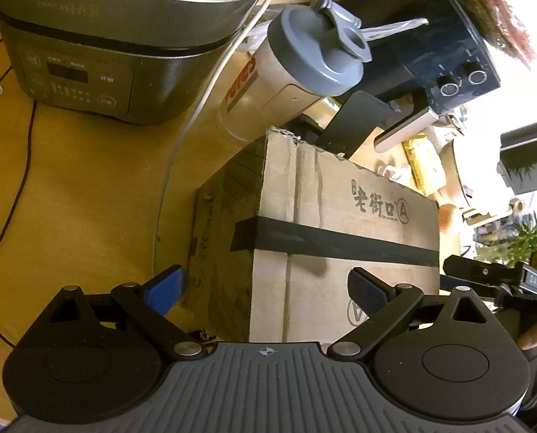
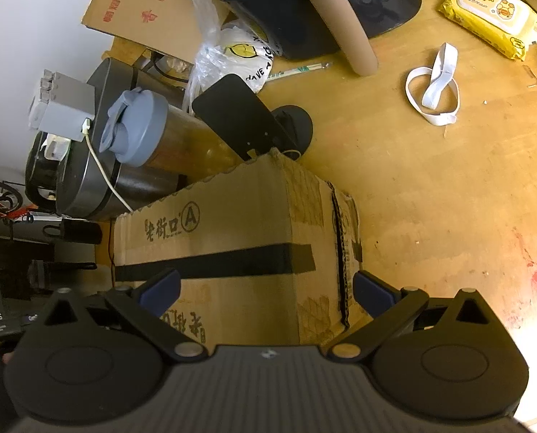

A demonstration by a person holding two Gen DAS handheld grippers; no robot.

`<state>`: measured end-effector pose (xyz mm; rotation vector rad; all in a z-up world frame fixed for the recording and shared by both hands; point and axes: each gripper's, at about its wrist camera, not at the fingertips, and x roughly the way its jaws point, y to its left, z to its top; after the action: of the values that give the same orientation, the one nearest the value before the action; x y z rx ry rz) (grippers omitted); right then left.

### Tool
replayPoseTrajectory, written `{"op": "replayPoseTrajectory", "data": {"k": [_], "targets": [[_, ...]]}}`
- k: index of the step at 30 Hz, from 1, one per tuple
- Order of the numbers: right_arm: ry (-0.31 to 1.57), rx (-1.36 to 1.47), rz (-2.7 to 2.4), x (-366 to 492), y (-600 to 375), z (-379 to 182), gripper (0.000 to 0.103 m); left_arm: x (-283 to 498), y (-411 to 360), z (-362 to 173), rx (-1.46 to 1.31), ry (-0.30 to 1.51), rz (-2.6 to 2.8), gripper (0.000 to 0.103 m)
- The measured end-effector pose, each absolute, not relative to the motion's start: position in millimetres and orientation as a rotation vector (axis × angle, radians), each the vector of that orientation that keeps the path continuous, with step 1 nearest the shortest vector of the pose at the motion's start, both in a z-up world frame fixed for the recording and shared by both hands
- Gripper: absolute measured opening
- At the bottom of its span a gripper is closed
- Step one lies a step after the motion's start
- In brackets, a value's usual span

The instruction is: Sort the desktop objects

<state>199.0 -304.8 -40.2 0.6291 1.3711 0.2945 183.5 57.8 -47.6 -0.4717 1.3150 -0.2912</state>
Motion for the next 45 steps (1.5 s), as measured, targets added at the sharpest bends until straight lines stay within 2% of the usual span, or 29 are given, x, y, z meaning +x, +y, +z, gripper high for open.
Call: {"op": "replayPoseTrajectory", "data": {"k": [17, 28, 45], "targets": [[1.268, 0.545, 0.367, 155.5, -297.3, -26.0, 0.103, 140.0, 47.0, -26.7, -0.329, 1.173, -0.279, 0.099], [1.147, 0.373, 0.364, 114.3, -284.3, -14.2, 0.103, 101.5, 31.9, -15.2, -0.183, 1.063, -0.237, 0.098], [1.061, 0.103, 0.189, 51.0, -256.4, -13.3, 0.103, 37.5, 14.2, -17.4, -0.084, 0.947, -0.148, 0.099]]}}
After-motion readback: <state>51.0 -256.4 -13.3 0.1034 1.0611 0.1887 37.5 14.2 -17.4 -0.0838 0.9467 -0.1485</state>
